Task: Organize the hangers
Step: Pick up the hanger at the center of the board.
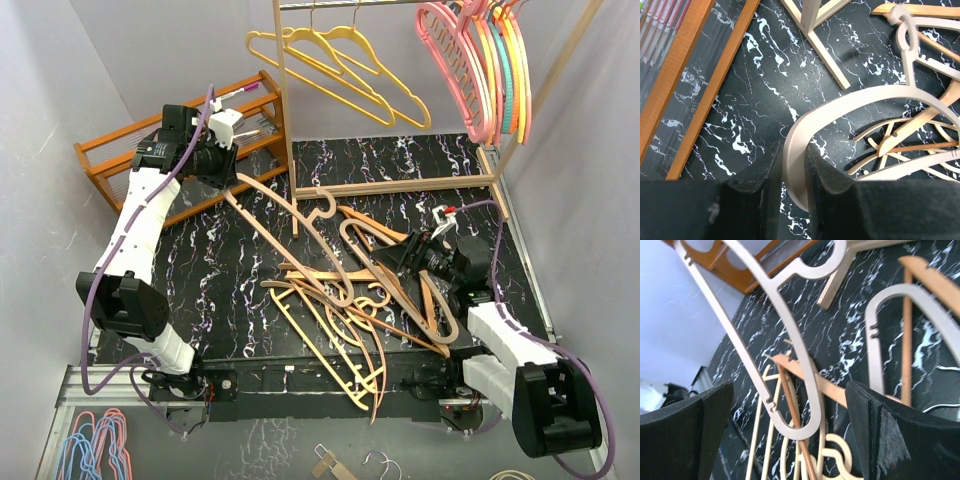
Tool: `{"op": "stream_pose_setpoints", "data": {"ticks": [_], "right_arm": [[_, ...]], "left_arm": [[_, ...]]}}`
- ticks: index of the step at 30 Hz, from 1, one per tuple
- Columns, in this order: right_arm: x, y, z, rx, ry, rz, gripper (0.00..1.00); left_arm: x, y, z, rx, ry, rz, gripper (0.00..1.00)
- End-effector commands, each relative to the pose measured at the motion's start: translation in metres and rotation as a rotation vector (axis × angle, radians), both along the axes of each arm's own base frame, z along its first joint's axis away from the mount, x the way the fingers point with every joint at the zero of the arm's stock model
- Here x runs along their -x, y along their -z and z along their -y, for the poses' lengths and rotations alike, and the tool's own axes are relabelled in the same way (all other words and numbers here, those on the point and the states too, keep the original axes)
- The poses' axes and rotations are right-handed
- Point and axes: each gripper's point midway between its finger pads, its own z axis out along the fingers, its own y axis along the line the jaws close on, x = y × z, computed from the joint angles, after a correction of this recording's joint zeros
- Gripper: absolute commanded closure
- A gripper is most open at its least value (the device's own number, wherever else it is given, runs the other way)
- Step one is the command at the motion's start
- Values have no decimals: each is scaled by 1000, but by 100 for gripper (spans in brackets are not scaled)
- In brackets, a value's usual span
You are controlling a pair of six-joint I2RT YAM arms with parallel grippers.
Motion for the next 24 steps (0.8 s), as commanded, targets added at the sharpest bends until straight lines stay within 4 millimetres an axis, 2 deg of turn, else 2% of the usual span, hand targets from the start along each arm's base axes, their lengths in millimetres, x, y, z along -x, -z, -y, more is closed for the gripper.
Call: {"op": "stream_pose_setpoints", "data": {"ticks": [1,8,12,20,24], "right_arm": [[15,-22,-15,-108,-134,113,1],[11,7,-19,-157,-156,75,1],[12,14,-29,-202,-218,65,1],[10,19,-53,-280,-388,128,1],[6,25,-71,-254,-490,154,1]], "left_arm": [[9,-35,8,54,37,73,100],[10,-48,11,77,37,87,100],[13,-57,13,103,38,96,100],[48,-75,36,251,170,60,100],[57,-85,38,315,202,58,100]]}}
